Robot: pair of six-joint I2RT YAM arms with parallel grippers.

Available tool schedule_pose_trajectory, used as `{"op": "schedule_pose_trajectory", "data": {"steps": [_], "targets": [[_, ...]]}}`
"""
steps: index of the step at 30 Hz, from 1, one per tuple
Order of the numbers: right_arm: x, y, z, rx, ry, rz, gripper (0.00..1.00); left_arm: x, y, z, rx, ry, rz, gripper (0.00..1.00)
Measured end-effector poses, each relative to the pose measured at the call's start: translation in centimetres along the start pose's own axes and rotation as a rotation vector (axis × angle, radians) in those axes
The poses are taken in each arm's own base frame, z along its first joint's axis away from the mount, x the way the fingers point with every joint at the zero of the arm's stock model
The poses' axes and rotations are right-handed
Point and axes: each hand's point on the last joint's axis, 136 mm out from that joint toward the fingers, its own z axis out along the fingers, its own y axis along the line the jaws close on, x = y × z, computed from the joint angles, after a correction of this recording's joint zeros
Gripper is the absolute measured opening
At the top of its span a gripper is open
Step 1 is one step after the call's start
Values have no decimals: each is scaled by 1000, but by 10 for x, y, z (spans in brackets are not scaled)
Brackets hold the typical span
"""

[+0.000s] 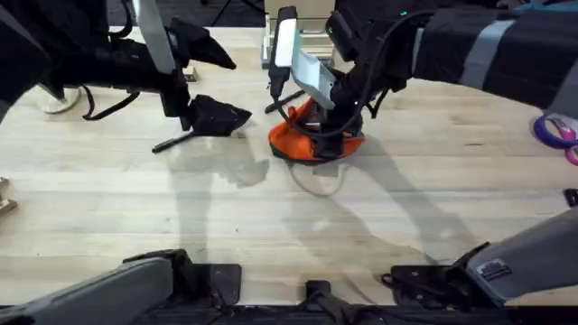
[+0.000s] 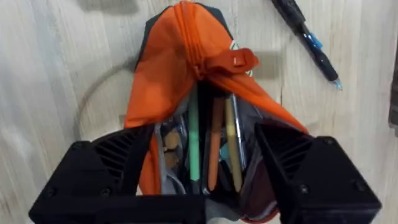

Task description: Unzip the bag, pick up the pens from the table one at a time and place them inside, then zip the bag closed.

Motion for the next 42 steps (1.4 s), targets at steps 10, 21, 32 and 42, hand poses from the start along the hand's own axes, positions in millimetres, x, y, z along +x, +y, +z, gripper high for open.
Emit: {"op": "schedule_pose_trajectory", "data": {"steps": [10, 21, 32, 42], "targets": [[-16, -3, -40, 83, -73, 38, 997, 0, 0, 0, 0, 1, 0, 993], [-40, 2, -129, 250, -247, 98, 998, 24, 5, -2, -39, 136, -17, 993], [-47, 14, -185, 350, -356, 89, 998, 86, 19, -24, -151, 510, -39, 993], [-47, 15, -188, 356, -362, 87, 998, 119, 26, -50, -226, 739, -53, 993]]}}
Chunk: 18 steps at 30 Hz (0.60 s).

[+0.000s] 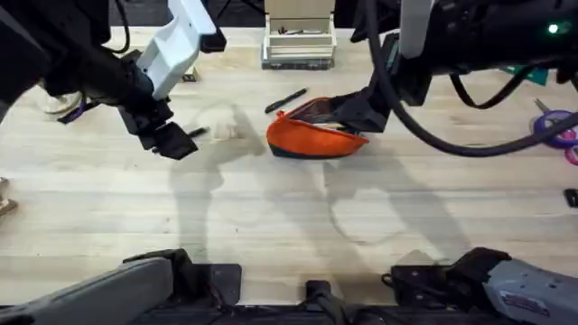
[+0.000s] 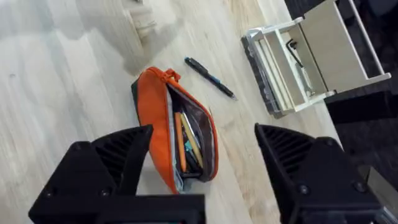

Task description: Unzip the bag, pick up the pens from the table one at a time and place them inside, then zip the bag closed.

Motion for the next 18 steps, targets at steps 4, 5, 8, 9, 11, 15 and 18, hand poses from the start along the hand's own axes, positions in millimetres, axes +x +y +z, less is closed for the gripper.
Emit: {"op": "schedule_pose_trajectory", "data": {"steps": [4, 5, 8, 9, 11, 15, 18], "targets": [[0, 0, 0, 0, 0, 0, 998, 14, 6, -2, -19, 29, -69, 993], [0, 0, 0, 0, 0, 0, 998, 18, 8, -2, -23, 35, -91, 993], [0, 0, 0, 0, 0, 0, 998, 31, 13, -4, -38, 53, -151, 993], [0, 0, 0, 0, 0, 0, 998, 35, 15, -5, -42, 58, -166, 993], [0, 0, 0, 0, 0, 0, 998, 41, 17, -6, -49, 68, -191, 993], [0, 0, 0, 0, 0, 0, 998, 44, 18, -6, -52, 73, -207, 993], [0, 0, 0, 0, 0, 0, 998, 44, 18, -6, -52, 73, -207, 993]]}}
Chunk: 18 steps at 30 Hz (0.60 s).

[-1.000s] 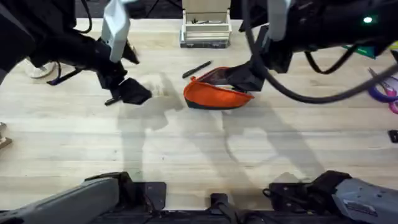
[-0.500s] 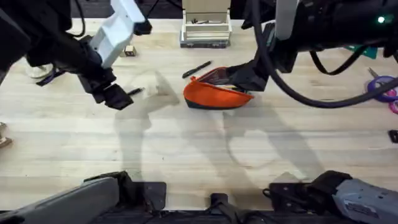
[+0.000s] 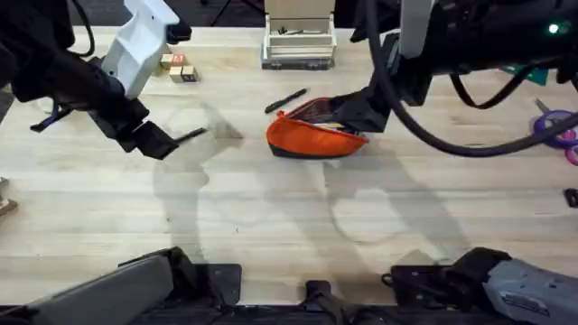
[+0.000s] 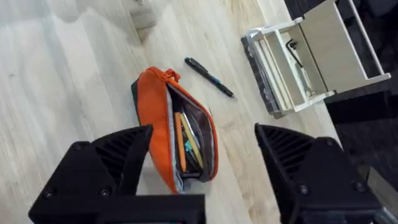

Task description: Unzip the bag, pick up the pens from the table one at a time and place them inside, then zip the bag closed.

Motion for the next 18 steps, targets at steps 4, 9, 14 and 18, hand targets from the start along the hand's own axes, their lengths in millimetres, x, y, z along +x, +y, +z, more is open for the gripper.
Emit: {"op": "schedule_pose_trajectory", "data": {"steps": [4, 9, 14, 18], "targets": [[0, 0, 0, 0, 0, 15, 997, 0, -1, 0, 3, 1, -2, 993], [0, 0, 0, 0, 0, 23, 997, 0, -1, 0, 3, 1, -3, 993], [0, 0, 0, 0, 0, 26, 997, 0, -1, 0, 3, 1, -2, 993], [0, 0, 0, 0, 0, 29, 997, 0, 0, 2, 6, 3, -1, 993]]}}
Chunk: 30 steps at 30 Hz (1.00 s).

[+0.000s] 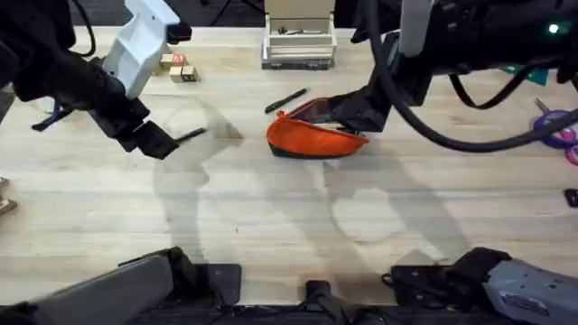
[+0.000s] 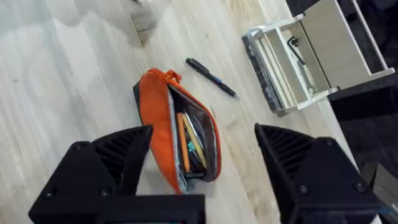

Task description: Unzip the bag, pick up the pens from the table one at a time and place them inside, then zip the bag closed.

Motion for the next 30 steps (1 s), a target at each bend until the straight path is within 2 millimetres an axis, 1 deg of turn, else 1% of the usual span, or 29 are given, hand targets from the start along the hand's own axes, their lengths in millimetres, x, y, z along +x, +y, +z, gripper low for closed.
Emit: {"op": "schedule_pose_trajectory", "data": {"steps": [4, 15, 21, 27, 30], "targets": [[0, 0, 0, 0, 0, 0, 997, 2, -1, 14, 46, 23, -3, 993], [0, 0, 0, 0, 0, 6, 998, 12, -7, 72, 215, 104, -8, 993], [0, 0, 0, 0, 0, 7, 998, 15, -9, 99, 269, 122, -13, 993], [0, 0, 0, 0, 0, 7, 998, 15, -14, 117, 325, 119, -7, 993], [0, 0, 0, 0, 0, 7, 998, 14, -13, 118, 329, 115, -7, 993]]}}
